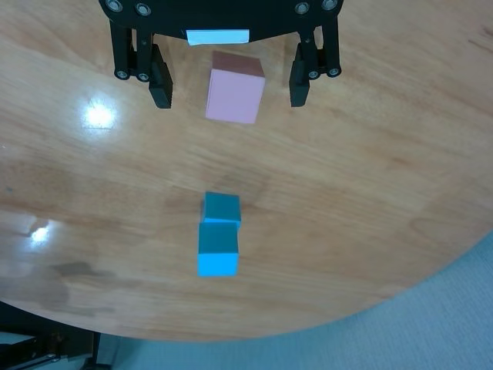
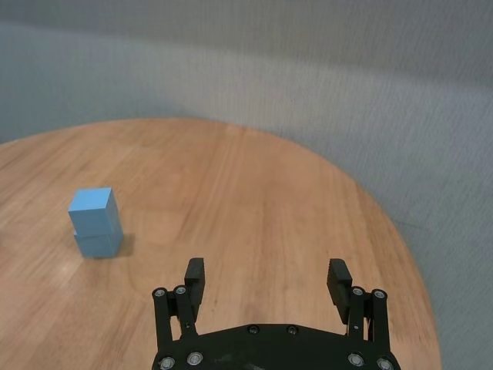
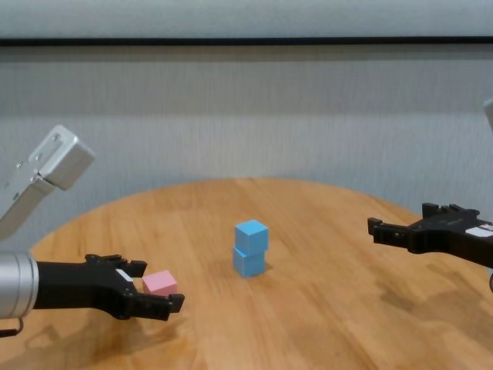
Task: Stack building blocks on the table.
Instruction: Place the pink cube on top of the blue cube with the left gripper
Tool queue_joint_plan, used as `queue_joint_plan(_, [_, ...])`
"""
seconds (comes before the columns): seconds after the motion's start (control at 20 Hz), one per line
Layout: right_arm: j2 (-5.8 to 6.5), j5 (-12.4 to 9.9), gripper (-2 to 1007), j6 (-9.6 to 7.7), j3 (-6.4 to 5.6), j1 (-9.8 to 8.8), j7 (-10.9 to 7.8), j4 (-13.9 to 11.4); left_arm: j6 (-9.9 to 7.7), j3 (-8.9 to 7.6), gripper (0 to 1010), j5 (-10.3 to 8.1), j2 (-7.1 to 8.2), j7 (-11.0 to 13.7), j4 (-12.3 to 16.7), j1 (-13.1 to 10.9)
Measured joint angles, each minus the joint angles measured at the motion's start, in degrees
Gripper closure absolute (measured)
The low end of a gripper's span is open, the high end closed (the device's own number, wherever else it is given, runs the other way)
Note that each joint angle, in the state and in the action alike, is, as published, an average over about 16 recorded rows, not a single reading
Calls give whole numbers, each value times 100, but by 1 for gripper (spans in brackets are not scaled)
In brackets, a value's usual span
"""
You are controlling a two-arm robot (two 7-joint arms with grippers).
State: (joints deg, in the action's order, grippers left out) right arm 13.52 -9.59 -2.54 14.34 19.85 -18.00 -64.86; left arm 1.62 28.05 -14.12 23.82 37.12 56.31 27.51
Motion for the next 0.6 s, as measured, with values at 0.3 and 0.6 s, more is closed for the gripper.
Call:
queue_joint_plan(0.3, [0,0,4,0,0,0,0,0,45,8,8,8,-62,-8,-122,40])
queue_joint_plan(0.6, [0,0,4,0,0,0,0,0,80,11,9,18,-114,-9,-225,73])
